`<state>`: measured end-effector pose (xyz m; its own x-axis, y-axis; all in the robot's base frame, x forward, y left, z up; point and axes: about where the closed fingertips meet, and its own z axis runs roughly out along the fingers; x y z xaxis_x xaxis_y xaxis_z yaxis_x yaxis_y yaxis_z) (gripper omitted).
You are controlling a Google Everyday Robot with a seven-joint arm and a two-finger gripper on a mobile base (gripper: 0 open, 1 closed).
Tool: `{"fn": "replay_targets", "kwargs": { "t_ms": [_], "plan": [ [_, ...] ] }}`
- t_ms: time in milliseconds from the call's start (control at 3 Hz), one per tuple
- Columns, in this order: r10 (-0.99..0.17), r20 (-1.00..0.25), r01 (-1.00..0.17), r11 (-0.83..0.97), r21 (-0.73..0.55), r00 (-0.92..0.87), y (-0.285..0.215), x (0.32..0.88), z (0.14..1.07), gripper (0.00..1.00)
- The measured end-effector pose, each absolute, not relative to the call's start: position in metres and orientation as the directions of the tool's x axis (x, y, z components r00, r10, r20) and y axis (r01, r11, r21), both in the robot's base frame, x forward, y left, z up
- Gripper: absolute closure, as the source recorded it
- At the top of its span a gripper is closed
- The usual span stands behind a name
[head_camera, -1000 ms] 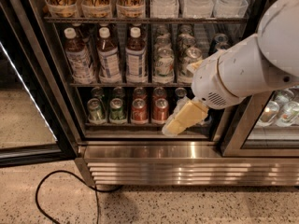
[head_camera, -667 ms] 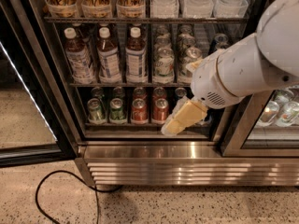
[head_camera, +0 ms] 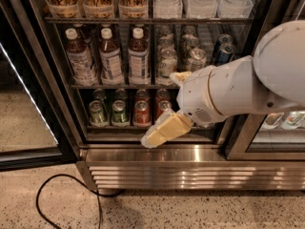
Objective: Pick orange can from top shelf of fridge
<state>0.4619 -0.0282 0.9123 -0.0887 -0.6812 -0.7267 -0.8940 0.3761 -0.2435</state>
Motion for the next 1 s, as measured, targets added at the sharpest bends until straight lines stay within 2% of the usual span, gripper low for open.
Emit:
{"fn": "replay_targets", "kwargs": {
  "t_ms": [333, 1000],
  "plan": [
    [-0.589, -0.807, -0.916, 0.347, -0.201, -0.046, 0.014, 0.454, 0.915, 0.00],
    [-0.479, -0.877, -0.937, 0.319, -0.143, -0.029, 0.094, 0.440, 0.923, 0.00]
  ]
}}
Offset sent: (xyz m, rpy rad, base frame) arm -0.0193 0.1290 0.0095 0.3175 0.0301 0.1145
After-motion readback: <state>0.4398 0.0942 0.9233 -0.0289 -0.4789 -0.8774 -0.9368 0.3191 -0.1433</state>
